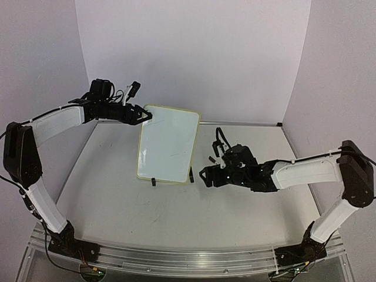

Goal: Write a sentence on the whiteboard
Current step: Adjust the whiteboard on the whiteboard stand.

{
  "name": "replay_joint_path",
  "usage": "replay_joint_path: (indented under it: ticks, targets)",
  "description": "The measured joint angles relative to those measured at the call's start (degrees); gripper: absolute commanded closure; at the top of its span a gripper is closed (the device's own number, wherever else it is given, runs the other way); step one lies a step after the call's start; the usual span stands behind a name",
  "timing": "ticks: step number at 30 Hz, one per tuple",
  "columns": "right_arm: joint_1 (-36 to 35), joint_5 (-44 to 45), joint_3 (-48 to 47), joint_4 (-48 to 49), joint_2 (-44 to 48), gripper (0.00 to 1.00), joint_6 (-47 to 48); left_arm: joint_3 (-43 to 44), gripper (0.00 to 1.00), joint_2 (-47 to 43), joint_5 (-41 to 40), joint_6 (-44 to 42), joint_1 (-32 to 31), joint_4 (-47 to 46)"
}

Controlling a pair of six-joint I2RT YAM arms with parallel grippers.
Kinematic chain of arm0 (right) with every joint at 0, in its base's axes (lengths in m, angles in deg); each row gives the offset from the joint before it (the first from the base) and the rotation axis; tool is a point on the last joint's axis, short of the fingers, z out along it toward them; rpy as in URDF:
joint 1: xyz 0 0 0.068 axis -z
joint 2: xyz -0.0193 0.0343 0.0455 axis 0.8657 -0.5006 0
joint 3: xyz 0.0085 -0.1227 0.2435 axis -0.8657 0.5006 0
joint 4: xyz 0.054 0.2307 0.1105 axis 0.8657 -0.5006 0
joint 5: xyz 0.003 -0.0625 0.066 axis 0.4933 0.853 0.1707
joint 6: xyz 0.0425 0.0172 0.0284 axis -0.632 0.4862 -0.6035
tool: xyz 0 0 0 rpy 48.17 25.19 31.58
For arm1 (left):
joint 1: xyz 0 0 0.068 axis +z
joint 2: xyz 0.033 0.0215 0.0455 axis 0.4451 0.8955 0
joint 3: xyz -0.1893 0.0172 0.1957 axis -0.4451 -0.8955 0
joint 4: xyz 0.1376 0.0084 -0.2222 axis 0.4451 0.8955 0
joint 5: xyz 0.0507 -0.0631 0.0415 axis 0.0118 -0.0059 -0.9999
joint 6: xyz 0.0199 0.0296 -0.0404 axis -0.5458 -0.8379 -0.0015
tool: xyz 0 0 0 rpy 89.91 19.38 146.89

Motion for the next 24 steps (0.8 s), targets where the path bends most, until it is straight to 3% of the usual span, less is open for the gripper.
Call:
replay_joint_path:
  ticks: [6, 12, 24]
  targets:
    - [3.4, -2.7, 4.5, 0.1, 6.7, 0.12, 0.1, 3.5, 0.77, 3.0, 4.9, -3.0, -0.4, 1.2]
    - [4.8, -3.4, 7.3, -0.1, 11.0, 0.1, -0.2, 4.2, 0.96, 3.7, 6.9, -5.5, -0.6, 2.0]
    - [4.8, -5.0, 7.5, -0.1, 12.9, 0.1, -0.2, -7.0, 1.0, -3.7, 9.3, -3.4, -0.9, -6.9]
